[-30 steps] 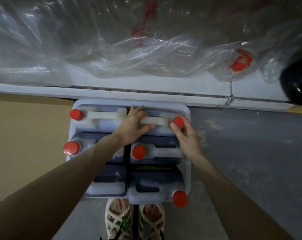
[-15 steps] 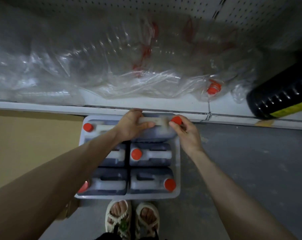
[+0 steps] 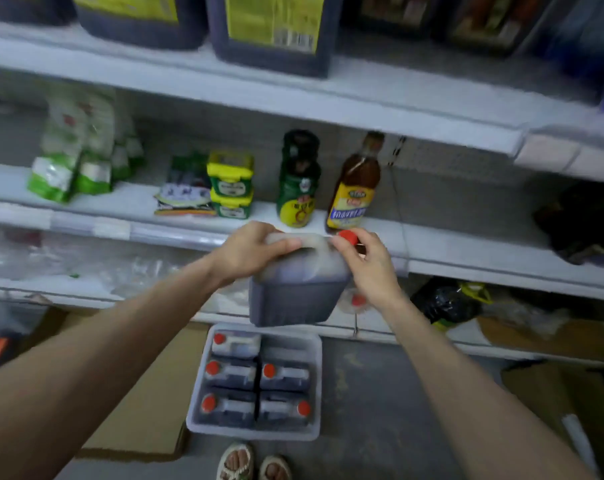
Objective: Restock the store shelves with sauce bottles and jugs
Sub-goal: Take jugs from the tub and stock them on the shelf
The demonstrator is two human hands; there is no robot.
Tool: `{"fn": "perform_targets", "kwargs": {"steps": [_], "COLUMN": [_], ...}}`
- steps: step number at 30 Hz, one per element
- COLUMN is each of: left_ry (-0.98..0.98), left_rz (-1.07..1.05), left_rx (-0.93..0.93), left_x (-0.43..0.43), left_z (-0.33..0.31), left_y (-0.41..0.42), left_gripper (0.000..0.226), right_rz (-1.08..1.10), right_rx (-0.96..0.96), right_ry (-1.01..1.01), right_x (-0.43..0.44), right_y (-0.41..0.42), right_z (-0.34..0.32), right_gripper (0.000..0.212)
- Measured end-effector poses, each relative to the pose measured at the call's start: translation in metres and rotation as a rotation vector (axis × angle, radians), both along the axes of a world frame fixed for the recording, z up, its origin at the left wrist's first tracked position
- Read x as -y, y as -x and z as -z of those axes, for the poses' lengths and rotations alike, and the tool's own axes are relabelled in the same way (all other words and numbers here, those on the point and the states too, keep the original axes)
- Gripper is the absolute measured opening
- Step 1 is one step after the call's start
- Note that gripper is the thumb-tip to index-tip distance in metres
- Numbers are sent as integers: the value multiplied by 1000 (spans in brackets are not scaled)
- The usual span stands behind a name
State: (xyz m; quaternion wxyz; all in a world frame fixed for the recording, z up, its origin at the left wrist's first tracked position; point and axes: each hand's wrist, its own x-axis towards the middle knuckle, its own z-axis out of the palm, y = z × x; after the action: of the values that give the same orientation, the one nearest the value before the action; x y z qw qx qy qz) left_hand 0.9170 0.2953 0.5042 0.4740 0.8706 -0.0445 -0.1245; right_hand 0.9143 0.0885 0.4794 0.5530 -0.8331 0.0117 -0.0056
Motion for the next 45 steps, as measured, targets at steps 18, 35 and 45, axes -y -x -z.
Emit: {"fn": "perform_targets", "kwargs": {"steps": [18,35,45], "left_ry": [59,82,149], "left_rz": [-188,-208,-105], "left_rx": [587,775,825], "left_x": [-100,-293,-395], "left_z": [-463,-559,-604], "left_y": [77,90,35], "left_gripper": [44,51,65], "right_rz": [-289,-201,-50], "right_rx": [528,822,894], "right_ry": [-336,-450,-408], "right_x": [-114,-315,-413], "right_y": [24,43,7], "right_z": [-445,-549,-599], "right_gripper": [19,20,23]}}
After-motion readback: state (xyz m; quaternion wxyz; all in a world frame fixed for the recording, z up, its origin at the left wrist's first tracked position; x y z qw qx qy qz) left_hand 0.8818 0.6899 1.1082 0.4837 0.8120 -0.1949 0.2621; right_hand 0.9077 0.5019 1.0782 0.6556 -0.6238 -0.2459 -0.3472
